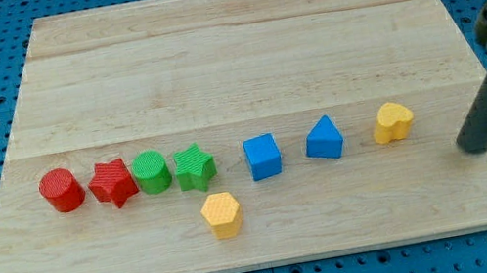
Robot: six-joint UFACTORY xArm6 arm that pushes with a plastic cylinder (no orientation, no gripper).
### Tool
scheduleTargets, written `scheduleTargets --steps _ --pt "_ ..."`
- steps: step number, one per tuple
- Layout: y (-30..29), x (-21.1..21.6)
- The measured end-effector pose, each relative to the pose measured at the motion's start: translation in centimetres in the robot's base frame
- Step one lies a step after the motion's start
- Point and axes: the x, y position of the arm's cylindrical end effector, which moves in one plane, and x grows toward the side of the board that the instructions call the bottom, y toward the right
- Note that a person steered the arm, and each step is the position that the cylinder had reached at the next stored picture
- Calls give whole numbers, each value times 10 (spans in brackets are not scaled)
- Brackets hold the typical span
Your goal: Slide the heart to the right of the hexagon
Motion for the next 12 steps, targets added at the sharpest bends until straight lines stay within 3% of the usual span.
scheduleTargets --steps 1,2,4,5,6,7,9,11,12 --pt "-31 -54" --pt "-107 -62" --pt "-109 -27" --pt "-92 -50" --pt "-49 -43" --pt "-49 -9" --pt "-104 42" --pt "-199 54" --pt "-183 54"
